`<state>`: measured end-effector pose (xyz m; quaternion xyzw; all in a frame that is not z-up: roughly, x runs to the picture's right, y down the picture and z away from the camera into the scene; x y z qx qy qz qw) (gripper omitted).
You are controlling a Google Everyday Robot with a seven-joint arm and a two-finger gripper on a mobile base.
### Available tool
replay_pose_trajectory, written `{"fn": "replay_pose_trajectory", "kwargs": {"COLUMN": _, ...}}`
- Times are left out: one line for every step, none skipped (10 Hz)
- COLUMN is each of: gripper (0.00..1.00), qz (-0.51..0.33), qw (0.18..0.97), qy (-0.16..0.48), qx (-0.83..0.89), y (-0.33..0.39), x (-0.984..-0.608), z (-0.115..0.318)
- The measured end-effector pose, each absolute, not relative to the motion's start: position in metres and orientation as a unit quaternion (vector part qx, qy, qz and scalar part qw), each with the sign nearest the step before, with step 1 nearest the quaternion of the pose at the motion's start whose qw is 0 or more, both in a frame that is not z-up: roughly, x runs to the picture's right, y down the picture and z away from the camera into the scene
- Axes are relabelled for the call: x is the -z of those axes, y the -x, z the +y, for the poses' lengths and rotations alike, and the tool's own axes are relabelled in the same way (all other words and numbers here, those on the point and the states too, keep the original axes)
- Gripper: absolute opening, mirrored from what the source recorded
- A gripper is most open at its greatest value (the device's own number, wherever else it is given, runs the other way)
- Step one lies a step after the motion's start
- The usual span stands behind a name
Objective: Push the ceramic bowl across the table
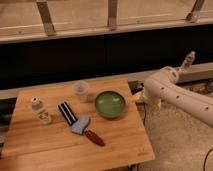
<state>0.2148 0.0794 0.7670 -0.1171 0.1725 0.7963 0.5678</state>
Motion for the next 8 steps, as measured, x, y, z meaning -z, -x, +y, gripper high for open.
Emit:
{"fn": "replay_pose_trajectory", "kwargs": {"gripper": 0.80, "qz": 0.172, "qw": 0.568, "qy": 0.116, "qx": -0.796, "y": -0.2159, "x": -0.7669, "z": 0.0800}}
{"fn": "replay_pose_trajectory", "kwargs": {"gripper": 0.80, "qz": 0.171, "qw": 0.573, "qy": 0.113, "qx": -0.794, "y": -0.2163, "x": -0.7673, "z": 0.0811}}
{"fn": "replay_pose_trajectory", "kwargs": {"gripper": 0.80, "qz": 0.171, "qw": 0.576, "qy": 0.112, "qx": -0.792, "y": -0.2160, "x": -0.7684, "z": 0.0822}}
{"fn": "replay_pose_trajectory", "kwargs": {"gripper": 0.80, "qz": 0.171, "qw": 0.577, "qy": 0.108, "qx": -0.791, "y": -0.2160, "x": -0.7690, "z": 0.0831}}
{"fn": "replay_pose_trajectory", "kwargs": {"gripper": 0.80, "qz": 0.171, "qw": 0.576, "qy": 0.108, "qx": -0.792, "y": -0.2162, "x": -0.7691, "z": 0.0832}}
{"fn": "replay_pose_trajectory", "kwargs": {"gripper": 0.80, "qz": 0.171, "qw": 0.576, "qy": 0.108, "qx": -0.792, "y": -0.2161, "x": -0.7691, "z": 0.0831}}
{"fn": "replay_pose_trajectory", "kwargs": {"gripper": 0.80, "qz": 0.171, "qw": 0.576, "qy": 0.108, "qx": -0.792, "y": -0.2161, "x": -0.7690, "z": 0.0830}}
{"fn": "replay_pose_trajectory", "kwargs": {"gripper": 0.80, "qz": 0.171, "qw": 0.576, "qy": 0.108, "qx": -0.792, "y": -0.2161, "x": -0.7691, "z": 0.0831}}
